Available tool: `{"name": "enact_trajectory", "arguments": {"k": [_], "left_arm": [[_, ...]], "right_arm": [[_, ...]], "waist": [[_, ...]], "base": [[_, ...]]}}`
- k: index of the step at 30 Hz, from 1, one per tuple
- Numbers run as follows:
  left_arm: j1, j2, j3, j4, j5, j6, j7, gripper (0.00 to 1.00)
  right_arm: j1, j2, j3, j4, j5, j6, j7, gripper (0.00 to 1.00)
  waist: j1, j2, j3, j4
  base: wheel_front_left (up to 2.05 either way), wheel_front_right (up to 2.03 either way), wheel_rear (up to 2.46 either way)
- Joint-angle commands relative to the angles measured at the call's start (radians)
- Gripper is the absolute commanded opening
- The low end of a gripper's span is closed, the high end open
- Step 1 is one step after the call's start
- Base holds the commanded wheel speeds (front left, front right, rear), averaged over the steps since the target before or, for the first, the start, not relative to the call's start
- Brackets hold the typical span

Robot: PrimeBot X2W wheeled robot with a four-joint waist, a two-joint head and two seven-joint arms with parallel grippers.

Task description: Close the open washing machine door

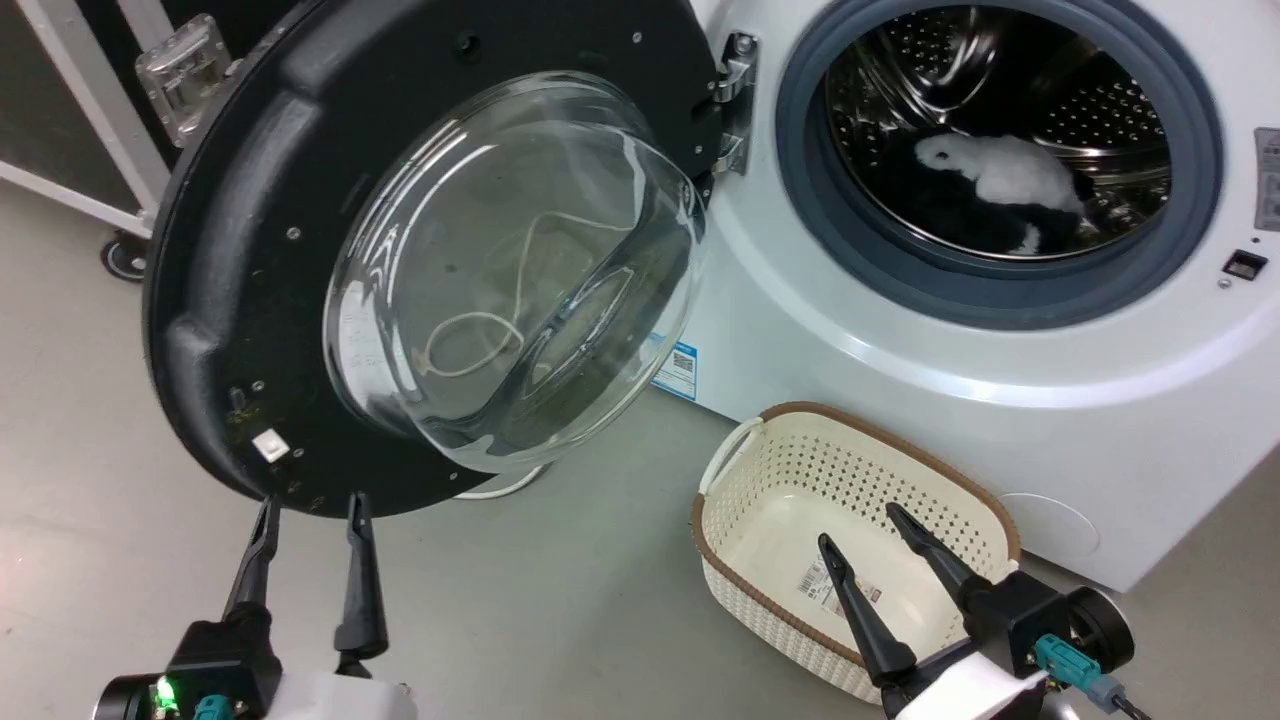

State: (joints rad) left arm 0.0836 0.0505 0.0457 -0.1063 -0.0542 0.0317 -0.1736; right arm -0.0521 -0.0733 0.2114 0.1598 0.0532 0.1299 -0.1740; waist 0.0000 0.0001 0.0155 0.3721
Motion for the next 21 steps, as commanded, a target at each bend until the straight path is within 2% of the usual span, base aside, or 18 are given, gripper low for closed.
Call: {"name": "enact_trajectory", "arguments": {"k": [1,7,10,14,17,21], "left_arm": [[0.009,0.000,0.002,-0.009,-0.014,-0.001,-0.012,0.00],[-0.016,0.000,0.033,-0.046,-0.042,-0.010,-0.024,0.00],[-0.057,0.000,0.092,-0.102,-0.109,-0.015,-0.030,0.00],[-0.126,0.007,0.189,-0.137,-0.161,-0.059,-0.039,0.00],[-0.217,0.039,0.257,-0.088,-0.252,-0.092,-0.043,0.00],[-0.380,0.148,0.347,0.066,-0.424,-0.111,0.062,0.00]], "right_arm": [[-0.018,-0.006,0.006,0.006,0.005,0.001,-0.011,1.00],[-0.011,-0.004,0.006,0.011,0.008,0.001,-0.024,1.00],[0.001,-0.005,-0.002,0.008,0.001,0.001,-0.030,1.00],[0.019,-0.007,-0.017,0.001,-0.009,0.001,-0.038,1.00],[0.030,-0.005,-0.028,-0.006,-0.017,0.001,-0.045,1.00],[0.022,-0.009,-0.017,-0.011,-0.026,0.001,-0.053,1.00]], "waist": [[0.0000,-0.0001,0.001,0.006],[0.0000,-0.0001,0.005,0.034],[0.0000,-0.0001,0.012,0.047],[0.0000,-0.0001,0.021,0.060],[0.0000,-0.0001,0.027,0.067],[0.0000,-0.0001,0.055,0.052]], "base": [[0.00,0.00,0.00],[0.00,0.00,0.00],[0.00,0.00,0.00],[0.00,0.00,0.00],[0.00,0.00,0.00],[0.00,0.00,0.00]]}}
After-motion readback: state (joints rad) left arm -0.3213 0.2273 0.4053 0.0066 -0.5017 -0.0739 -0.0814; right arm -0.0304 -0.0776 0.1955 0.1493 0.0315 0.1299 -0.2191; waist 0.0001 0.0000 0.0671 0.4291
